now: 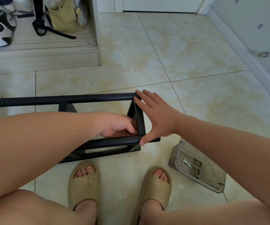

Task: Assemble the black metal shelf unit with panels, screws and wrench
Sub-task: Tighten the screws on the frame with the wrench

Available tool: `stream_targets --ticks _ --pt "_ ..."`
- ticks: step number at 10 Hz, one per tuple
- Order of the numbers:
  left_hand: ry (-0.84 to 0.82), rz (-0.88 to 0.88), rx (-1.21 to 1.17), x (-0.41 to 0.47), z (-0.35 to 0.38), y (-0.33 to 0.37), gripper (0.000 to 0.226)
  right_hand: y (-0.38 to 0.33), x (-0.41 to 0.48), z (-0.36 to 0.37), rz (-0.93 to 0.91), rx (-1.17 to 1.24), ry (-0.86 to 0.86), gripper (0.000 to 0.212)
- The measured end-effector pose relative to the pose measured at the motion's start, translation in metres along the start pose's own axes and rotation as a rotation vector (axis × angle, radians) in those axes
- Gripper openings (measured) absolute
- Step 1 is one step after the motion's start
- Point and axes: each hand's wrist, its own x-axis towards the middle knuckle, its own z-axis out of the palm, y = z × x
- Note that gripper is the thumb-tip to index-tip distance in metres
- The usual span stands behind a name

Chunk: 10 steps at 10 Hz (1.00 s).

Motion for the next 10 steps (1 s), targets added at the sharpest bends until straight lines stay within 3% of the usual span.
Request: stream_targets --ticks 3,5,6,10 --pt "0.08 0.006 0.177 -0.0059 0.0071 0.0061 0.007 -0.0016 -0.002 -0.001 -0.001 0.003 0.009 0.15" --pt "0.071 0.022 0.063 -0.0019 0.0048 0.004 0.025 -0.0018 -0.0017 -0.0008 0.003 0.004 0.004 0.15" --pt "0.02 0.005 -0.001 -0.0038 0.0036 0.0039 0.02 -0.0017 -0.0017 -0.0007 0.003 0.006 0.003 0.15" --pt "0.07 -0.005 0.104 -0.0018 0.0066 0.0005 0.016 -0.0034 -0.0032 -0.0011 0.003 0.0 0.006 0.149"
